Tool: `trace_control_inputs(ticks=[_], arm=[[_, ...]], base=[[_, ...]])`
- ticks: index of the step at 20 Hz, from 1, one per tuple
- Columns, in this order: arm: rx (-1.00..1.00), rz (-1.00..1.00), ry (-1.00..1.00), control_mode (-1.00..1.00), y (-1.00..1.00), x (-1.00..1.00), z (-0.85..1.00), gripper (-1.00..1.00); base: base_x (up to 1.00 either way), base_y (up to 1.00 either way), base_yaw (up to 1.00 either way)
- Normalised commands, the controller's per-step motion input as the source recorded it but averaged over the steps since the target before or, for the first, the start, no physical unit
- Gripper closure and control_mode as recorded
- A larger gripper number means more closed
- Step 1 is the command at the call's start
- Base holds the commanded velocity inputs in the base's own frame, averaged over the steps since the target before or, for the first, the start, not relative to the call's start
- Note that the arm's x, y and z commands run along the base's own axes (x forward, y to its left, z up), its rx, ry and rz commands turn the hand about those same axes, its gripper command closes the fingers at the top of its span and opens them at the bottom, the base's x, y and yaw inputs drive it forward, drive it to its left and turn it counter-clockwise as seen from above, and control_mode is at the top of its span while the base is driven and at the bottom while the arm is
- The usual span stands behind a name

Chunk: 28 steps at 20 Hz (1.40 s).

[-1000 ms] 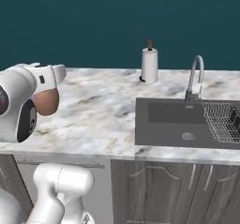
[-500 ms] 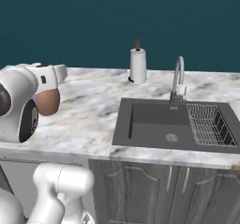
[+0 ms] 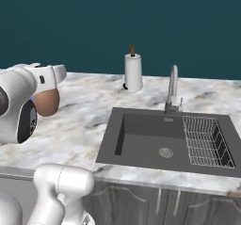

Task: Locate and retrieve the soap dispenser and sponge from the cabinet. Place them next to the sink.

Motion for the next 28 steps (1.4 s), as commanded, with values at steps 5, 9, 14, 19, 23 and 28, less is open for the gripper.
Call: trace_control_inputs(ticks=[5, 9, 14, 19, 23, 28], arm=[[0.00, 0.00, 0.00, 1.00, 0.00, 0.00, 0.00, 1.00], [0.00, 0.00, 0.00, 1.00, 0.00, 0.00, 0.00, 1.00], [0.00, 0.00, 0.00, 1.00, 0.00, 0.00, 0.00, 1.00], [0.00, 0.00, 0.00, -1.00, 0.00, 0.00, 0.00, 1.00], [0.03, 0.11, -0.01, -1.00, -0.05, 0.39, -0.10, 1.00], [0.11, 0.19, -0.07, -1.00, -0.15, 0.54, -0.22, 1.00]], base=[[0.27, -0.13, 0.05], [0.05, 0.00, 0.00], [0.00, 0.00, 0.00], [0.00, 0.00, 0.00], [0.00, 0.00, 0.00], [0.00, 0.00, 0.00]])
